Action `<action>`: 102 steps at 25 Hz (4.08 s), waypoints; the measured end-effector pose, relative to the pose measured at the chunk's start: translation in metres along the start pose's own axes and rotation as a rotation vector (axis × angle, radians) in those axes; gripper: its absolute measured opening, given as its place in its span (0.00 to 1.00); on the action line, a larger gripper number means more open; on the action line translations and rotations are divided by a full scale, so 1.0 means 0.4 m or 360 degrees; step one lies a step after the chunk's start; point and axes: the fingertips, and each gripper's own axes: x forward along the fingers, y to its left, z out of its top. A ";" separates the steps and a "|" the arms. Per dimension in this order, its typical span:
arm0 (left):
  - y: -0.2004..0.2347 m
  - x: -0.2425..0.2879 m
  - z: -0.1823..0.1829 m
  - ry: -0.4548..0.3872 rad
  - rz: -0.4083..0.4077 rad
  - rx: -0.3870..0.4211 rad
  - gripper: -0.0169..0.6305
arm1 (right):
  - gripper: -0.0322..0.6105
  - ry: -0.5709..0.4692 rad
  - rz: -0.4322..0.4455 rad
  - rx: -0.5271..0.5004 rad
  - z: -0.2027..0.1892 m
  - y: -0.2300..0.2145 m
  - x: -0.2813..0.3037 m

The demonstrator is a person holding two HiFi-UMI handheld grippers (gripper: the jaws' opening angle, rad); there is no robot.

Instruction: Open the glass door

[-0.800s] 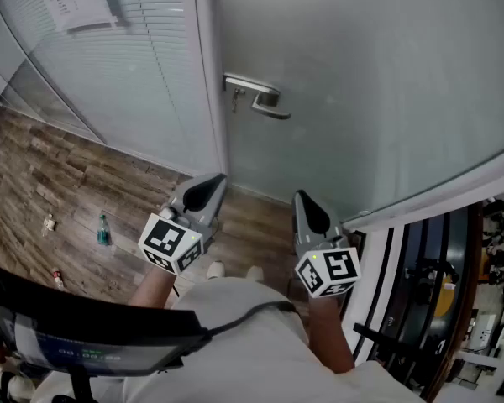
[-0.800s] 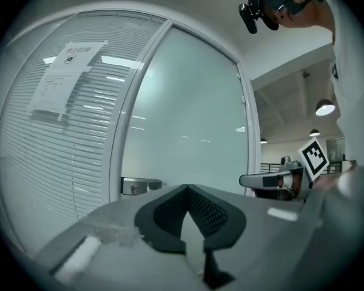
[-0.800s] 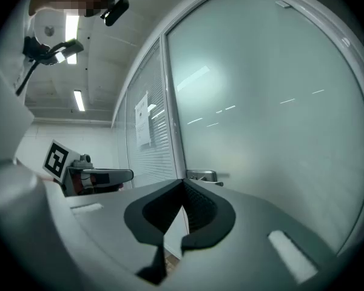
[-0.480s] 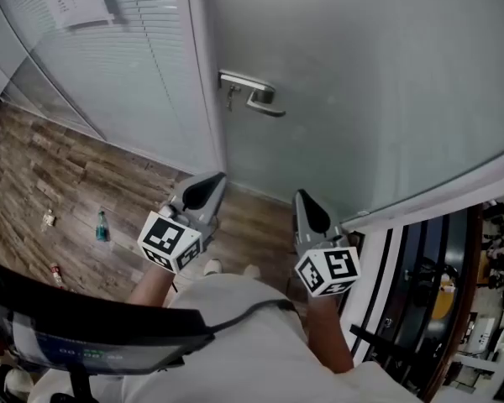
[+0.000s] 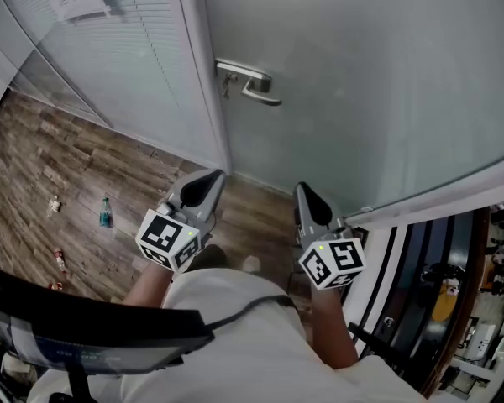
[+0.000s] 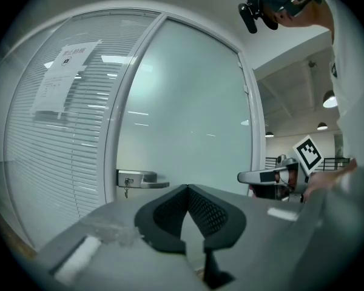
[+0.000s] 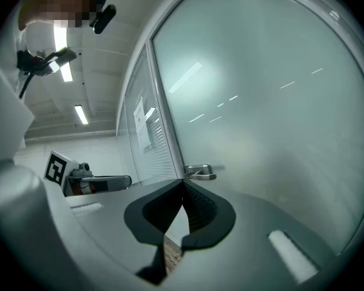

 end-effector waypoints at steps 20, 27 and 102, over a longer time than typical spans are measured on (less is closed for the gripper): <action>0.111 0.078 -0.027 0.0013 -0.0153 -0.0022 0.03 | 0.06 0.0033 -0.0137 -0.0014 -0.012 -0.006 0.118; 0.267 0.117 0.003 -0.0004 -0.0217 -0.0030 0.03 | 0.06 0.0035 -0.0186 -0.0044 0.004 0.029 0.258; 0.449 0.313 0.012 0.0150 -0.0366 -0.0038 0.03 | 0.35 0.0564 -0.0310 -0.1154 -0.179 -0.238 0.741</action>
